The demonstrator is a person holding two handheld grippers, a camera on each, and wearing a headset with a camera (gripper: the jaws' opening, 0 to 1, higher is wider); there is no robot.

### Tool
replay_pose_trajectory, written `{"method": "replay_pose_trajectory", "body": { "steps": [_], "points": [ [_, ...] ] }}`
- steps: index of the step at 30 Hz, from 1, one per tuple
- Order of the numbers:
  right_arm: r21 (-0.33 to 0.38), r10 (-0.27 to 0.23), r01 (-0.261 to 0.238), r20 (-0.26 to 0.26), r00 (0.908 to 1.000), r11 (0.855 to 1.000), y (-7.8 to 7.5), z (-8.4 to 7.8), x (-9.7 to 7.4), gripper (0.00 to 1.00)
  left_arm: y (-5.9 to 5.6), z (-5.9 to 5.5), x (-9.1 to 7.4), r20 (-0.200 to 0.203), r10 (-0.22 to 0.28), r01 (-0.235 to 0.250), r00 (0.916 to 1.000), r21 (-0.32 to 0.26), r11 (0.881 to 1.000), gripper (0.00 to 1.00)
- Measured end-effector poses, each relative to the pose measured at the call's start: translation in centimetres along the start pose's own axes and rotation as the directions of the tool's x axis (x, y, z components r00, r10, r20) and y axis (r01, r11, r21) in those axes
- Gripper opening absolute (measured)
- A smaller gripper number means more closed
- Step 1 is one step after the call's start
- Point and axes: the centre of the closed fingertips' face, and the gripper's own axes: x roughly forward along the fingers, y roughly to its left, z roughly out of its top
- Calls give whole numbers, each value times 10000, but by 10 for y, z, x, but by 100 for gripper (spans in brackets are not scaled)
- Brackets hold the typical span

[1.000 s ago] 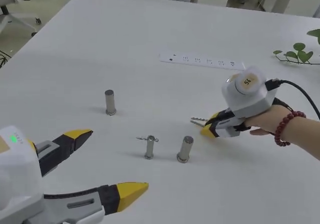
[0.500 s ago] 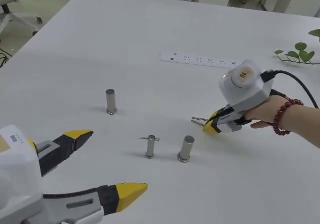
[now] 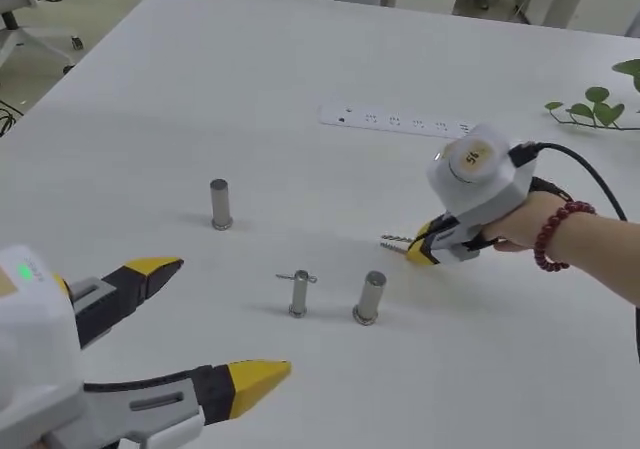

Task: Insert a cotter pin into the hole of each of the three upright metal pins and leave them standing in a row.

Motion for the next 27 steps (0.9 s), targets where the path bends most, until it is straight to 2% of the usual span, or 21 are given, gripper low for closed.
{"method": "replay_pose_trajectory", "body": {
  "steps": [5, 13, 17, 21, 25, 27],
  "points": [
    [-42, -249, 251, 378, 9990, 9997, -2, 7, -7, 3, 0, 1, 0, -25, 5, -5, 10000, 74, 10000, 81],
    [-575, -454, 507, 901, 9949, 9971, 2, 23, -24, 3, -4, 7, 1, -40, -158, 159, 9999, 118, 9998, 73],
    [-957, -595, 721, 1288, 9899, 9928, 7, 34, -37, 3, -5, 11, 2, 33, -176, 175, 9998, 44, 9998, 71],
    [-1252, -700, 935, 1810, 9810, 9877, 13, 48, -53, 3, -6, 13, 5, -84, -216, 217, 9997, 44, 9998, 66],
    [-1586, -677, 1036, 2167, 9739, 9819, 25, 58, -67, 3, -9, 16, 8, -109, -379, 379, 9992, -5, 9993, 61],
    [-1735, -673, 1093, 2313, 9705, 9788, 25, 60, -69, 3, -11, 18, 10, -115, -472, 472, 9988, -22, 9989, 59]
  ]
}}
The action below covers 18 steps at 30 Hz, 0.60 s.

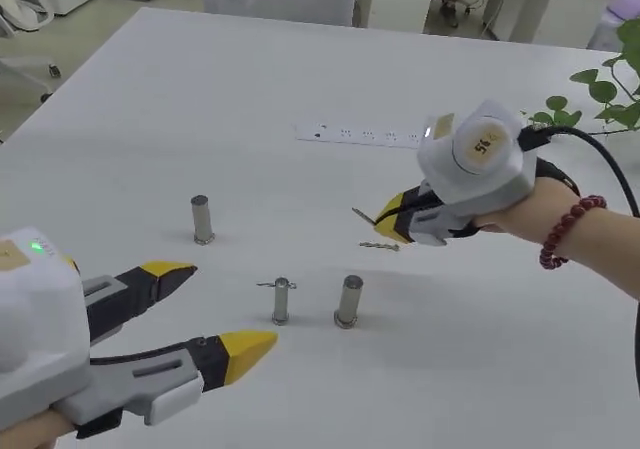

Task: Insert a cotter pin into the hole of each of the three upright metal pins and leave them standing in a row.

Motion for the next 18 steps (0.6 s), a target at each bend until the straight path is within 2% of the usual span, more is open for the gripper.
{"method": "replay_pose_trajectory", "body": {
  "steps": [5, 10, 18],
  "points": [
    [-595, 74, -54, 339, 9994, 9982, 18, 16, -13, 3, -6, 5, 5, 2, -263, 263, 9997, -32, 9997, 53],
    [-1113, 186, -130, 492, 9986, 9937, 32, 23, -21, 3, -12, 11, 9, -1, -551, 551, 9985, -47, 9985, 48],
    [-1752, 452, -311, 771, 9960, 9840, 57, 32, -29, 3, -22, 16, 16, -2, -973, 970, 9953, -668, 9930, 41]
  ]
}}
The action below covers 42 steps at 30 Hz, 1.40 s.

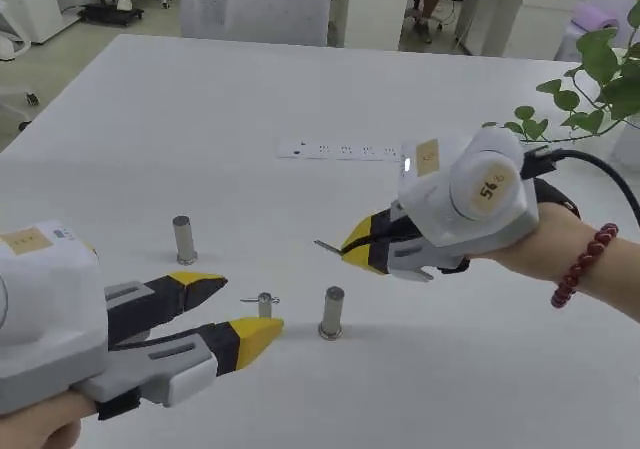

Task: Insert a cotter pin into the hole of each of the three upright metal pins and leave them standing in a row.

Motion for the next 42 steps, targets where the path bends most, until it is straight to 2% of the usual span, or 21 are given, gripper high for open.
{"method": "replay_pose_trajectory", "body": {
  "steps": [5, 14, 19, 38, 42],
  "points": [
    [-476, 129, -119, 196, 9997, 9988, 14, 8, 0, 3, -5, 2, 7, -47, -144, 141, 9999, -562, 9983, 35],
    [-1451, 510, -465, 273, 9983, 9883, 38, 17, 0, 3, -13, 0, 18, -325, -428, 397, 9986, -907, 9951, 27],
    [-1699, 717, -648, 348, 9968, 9833, 47, 21, -1, 3, -16, -2, 20, -412, -570, 524, 9975, -1048, 9931, 23],
    [-2501, 1105, -959, 451, 9929, 9635, 68, 29, -4, 3, -29, -10, 25, -676, -1118, 999, 9914, -1588, 9822, 8],
    [-2480, 1127, -962, 529, 9922, 9640, 70, 31, -4, 3, -30, -10, 25, -682, -1173, 1044, 9908, -1680, 9802, 6]
  ]
}}
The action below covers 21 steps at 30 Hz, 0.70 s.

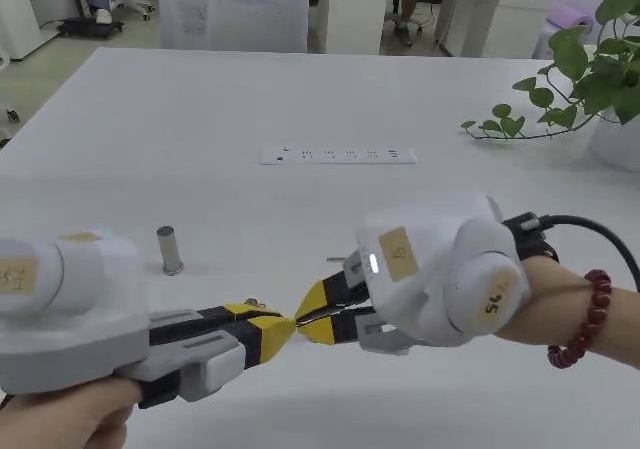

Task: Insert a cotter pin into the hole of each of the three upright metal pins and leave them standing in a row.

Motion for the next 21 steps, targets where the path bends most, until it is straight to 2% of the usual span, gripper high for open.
{"method": "replay_pose_trajectory", "body": {
  "steps": [21],
  "points": [
    [-162, 0, 1, 49, 10000, 9999, 0, 5, 0, 3, 0, -5, 2, -181, -10, 8, 9998, -82, 10000, 1]
  ]
}}
